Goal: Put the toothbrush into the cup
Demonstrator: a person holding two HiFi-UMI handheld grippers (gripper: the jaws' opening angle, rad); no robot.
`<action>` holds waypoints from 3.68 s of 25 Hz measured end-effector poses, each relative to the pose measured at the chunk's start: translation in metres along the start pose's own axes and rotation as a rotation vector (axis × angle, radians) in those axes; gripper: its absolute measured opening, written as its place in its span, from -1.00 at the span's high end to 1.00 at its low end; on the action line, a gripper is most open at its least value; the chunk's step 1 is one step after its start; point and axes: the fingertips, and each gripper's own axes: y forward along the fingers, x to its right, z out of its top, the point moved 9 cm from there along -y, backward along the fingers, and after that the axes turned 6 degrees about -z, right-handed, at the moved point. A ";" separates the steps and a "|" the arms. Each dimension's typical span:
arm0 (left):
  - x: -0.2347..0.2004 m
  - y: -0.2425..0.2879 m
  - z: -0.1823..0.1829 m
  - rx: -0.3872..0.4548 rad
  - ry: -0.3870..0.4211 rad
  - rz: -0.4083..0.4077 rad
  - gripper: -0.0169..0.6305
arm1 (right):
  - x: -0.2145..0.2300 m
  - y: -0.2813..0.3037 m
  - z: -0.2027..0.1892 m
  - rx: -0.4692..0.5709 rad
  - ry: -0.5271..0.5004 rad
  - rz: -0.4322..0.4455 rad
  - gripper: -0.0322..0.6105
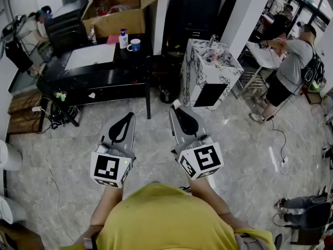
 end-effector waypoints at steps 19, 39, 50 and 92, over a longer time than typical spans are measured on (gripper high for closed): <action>-0.104 0.071 -0.056 0.009 -0.034 0.014 0.94 | 0.014 0.135 -0.059 -0.032 0.041 0.022 0.82; -0.294 0.219 -0.090 0.043 -0.056 -0.100 0.94 | 0.058 0.342 -0.097 -0.055 0.038 -0.111 0.82; -0.328 0.294 -0.103 0.021 -0.070 -0.112 0.94 | 0.112 0.408 -0.116 -0.064 0.045 -0.120 0.82; -0.453 0.505 -0.136 -0.064 -0.084 0.071 0.93 | 0.245 0.674 -0.165 -0.061 0.097 0.184 0.82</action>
